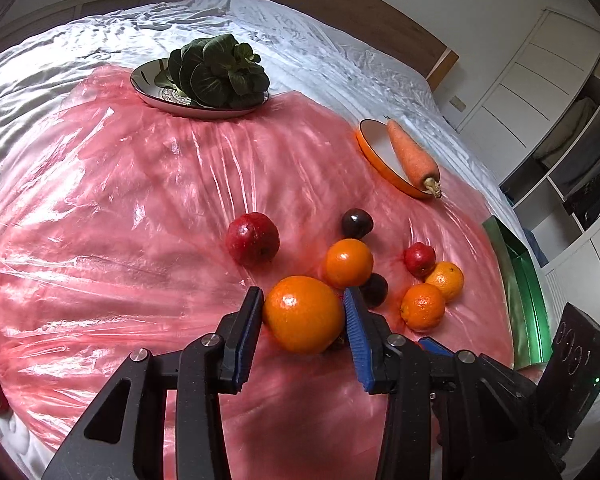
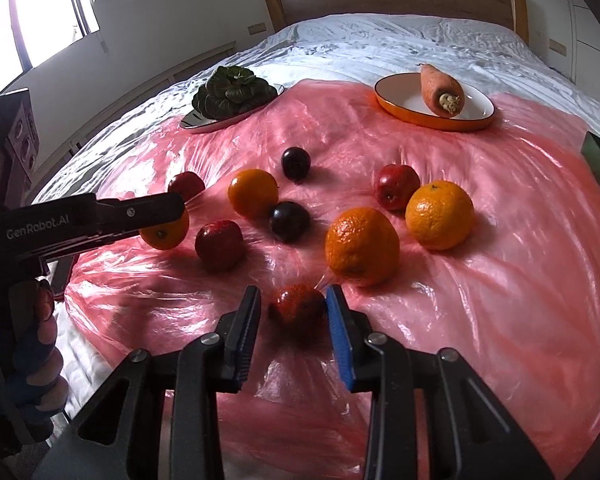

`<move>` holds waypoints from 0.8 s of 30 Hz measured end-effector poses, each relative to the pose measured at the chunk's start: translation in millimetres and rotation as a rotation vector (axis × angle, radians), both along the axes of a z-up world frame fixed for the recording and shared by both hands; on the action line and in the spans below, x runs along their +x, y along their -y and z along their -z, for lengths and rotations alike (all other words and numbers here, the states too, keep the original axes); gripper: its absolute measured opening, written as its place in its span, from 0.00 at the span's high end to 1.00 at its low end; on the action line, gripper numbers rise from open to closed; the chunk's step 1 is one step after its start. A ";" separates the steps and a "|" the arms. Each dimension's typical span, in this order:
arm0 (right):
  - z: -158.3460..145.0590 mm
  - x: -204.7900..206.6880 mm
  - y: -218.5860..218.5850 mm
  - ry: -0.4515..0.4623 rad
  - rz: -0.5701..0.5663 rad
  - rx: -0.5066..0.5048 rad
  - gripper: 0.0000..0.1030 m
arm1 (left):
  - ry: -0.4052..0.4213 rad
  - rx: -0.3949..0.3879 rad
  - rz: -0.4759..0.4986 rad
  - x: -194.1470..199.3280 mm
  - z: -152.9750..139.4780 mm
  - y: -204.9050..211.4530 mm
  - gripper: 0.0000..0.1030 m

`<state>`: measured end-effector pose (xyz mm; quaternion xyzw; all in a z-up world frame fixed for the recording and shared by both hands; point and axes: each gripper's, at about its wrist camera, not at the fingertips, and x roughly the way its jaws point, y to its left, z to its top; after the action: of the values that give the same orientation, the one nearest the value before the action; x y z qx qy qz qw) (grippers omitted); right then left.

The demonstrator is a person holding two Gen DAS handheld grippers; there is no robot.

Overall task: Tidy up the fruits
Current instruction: 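Lift the orange with the left gripper while the right gripper carries the tomato toward the green tray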

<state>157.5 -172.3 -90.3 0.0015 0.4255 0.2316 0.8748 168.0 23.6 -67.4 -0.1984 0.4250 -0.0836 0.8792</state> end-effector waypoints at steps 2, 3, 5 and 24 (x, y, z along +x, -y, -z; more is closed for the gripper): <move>4.1 1.8 -0.1 -0.006 0.007 -0.014 0.02 | 0.000 -0.009 0.003 0.3 -0.2 -1.4 0.65; 5.3 2.3 -0.1 -0.006 0.008 -0.017 0.02 | 0.001 -0.015 0.004 0.6 0.1 -2.4 0.65; 7.7 3.4 -0.6 -0.009 0.008 -0.025 0.02 | 0.001 -0.037 0.009 0.4 1.3 -5.4 0.65; 0.0 -1.7 6.6 -0.011 0.034 0.023 0.05 | -0.003 -0.317 0.055 -4.2 4.9 -45.1 0.65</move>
<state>155.8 -178.9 -90.3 0.0200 0.4274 0.2214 0.8763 163.8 68.7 -72.3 -0.3231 0.4129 -0.1732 0.8338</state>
